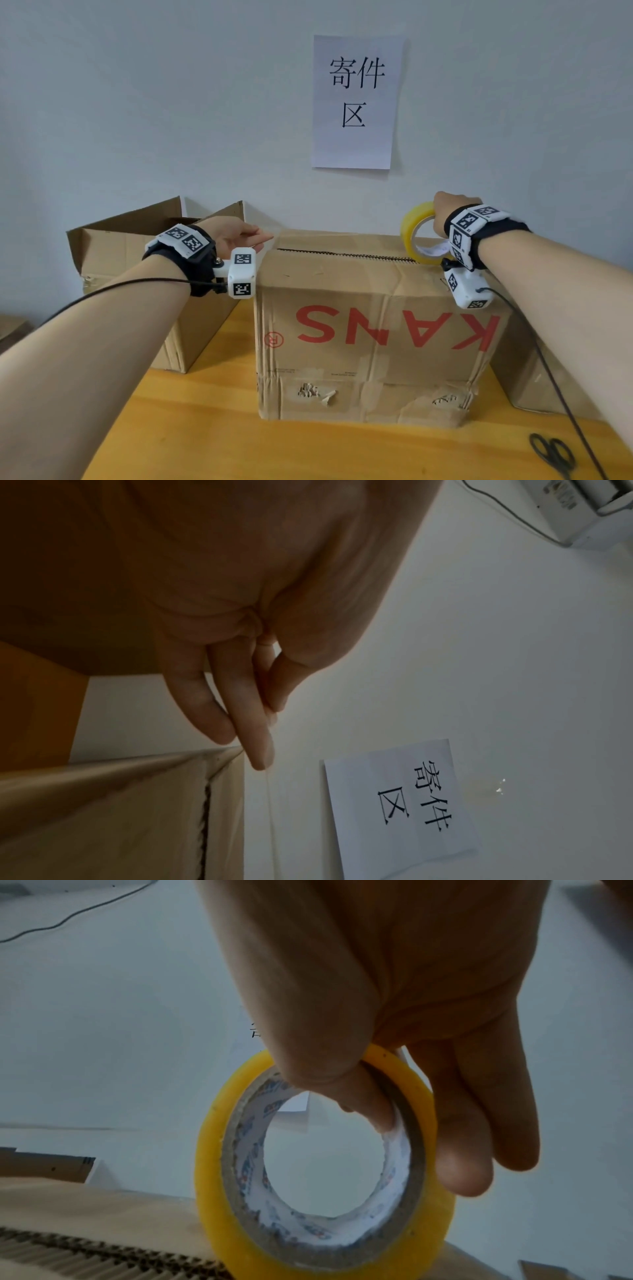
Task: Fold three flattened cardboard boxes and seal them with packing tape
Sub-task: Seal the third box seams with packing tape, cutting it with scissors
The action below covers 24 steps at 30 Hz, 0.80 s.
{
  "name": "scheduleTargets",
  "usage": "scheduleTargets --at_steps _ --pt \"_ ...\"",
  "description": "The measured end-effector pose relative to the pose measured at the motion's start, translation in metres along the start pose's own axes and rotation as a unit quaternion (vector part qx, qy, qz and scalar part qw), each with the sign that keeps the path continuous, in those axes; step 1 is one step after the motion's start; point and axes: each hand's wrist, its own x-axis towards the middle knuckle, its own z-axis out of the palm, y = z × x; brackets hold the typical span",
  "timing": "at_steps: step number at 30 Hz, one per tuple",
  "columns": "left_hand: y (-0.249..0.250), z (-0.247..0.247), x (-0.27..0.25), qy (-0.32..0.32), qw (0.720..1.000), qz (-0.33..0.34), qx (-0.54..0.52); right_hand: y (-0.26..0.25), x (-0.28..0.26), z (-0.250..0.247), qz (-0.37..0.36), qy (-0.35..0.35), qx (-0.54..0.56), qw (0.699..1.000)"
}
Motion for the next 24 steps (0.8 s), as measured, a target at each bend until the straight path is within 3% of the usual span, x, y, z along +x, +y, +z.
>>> scheduleTargets --at_steps 13,24 --pt "-0.008 0.006 -0.001 -0.002 1.0 -0.005 0.022 0.005 -0.005 0.0 0.018 0.001 -0.013 1.0" --pt "0.002 0.0 0.0 -0.035 0.997 -0.052 0.039 0.008 -0.002 0.007 0.013 -0.001 -0.02 1.0"
